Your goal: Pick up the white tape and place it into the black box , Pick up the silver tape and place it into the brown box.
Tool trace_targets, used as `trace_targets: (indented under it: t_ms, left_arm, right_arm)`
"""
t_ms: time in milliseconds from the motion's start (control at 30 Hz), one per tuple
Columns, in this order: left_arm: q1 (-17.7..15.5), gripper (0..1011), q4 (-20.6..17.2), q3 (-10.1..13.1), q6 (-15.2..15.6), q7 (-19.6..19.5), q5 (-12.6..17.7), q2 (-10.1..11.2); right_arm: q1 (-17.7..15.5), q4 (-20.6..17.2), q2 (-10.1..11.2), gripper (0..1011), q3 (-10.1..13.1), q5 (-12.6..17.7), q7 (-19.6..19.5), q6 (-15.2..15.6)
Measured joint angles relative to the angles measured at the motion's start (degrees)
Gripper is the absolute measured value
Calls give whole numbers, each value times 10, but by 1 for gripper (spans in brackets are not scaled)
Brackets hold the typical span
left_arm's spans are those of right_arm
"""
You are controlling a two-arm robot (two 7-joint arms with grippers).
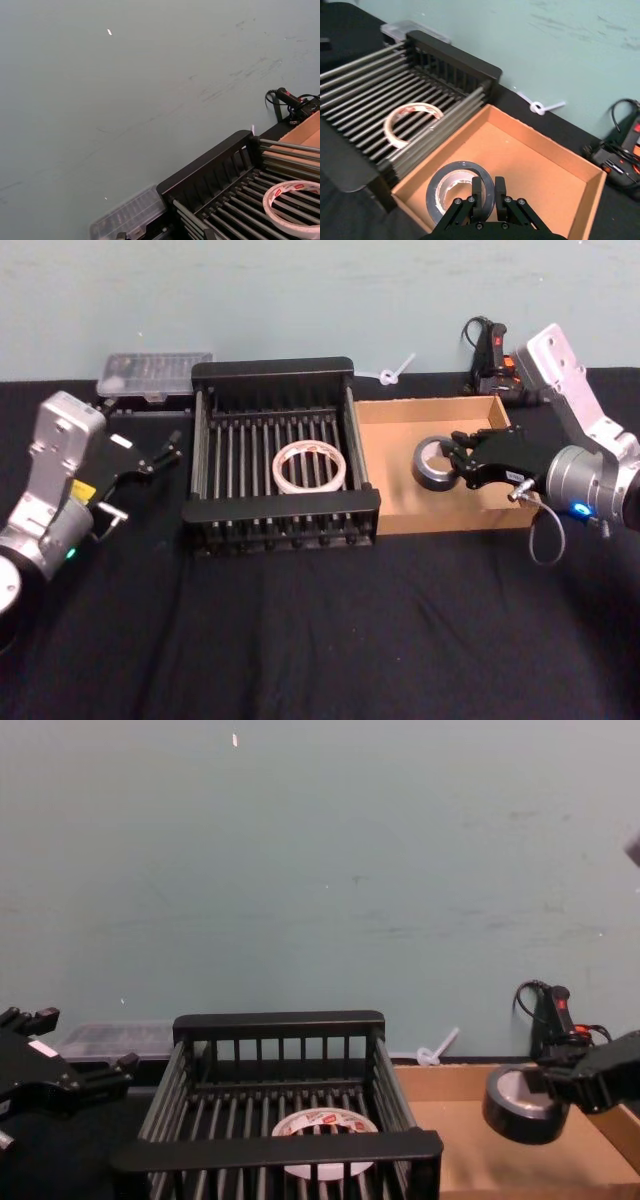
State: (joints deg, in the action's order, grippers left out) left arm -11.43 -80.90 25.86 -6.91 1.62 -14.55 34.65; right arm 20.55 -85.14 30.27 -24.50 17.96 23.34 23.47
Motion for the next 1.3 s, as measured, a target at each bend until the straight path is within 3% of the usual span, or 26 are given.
trace_targets:
  t_ms: [167,767,1067,1300]
  left_arm:
    - [0,1001,0,0,0,0,0,0]
    - [0,1001,0,0,0,0,0,0]
    - [0,1001,0,0,0,0,0,0]
    - [0,1001,0,0,0,0,0,0]
  right_arm:
    - [6,19,-12,158,7,-7,-9,1]
    - [5,16,-10,172,5,-6,-7,1]
    - [5,16,-10,420,4,-6,-7,1]
    - [5,15,-10,670,4,-5,-7,1]
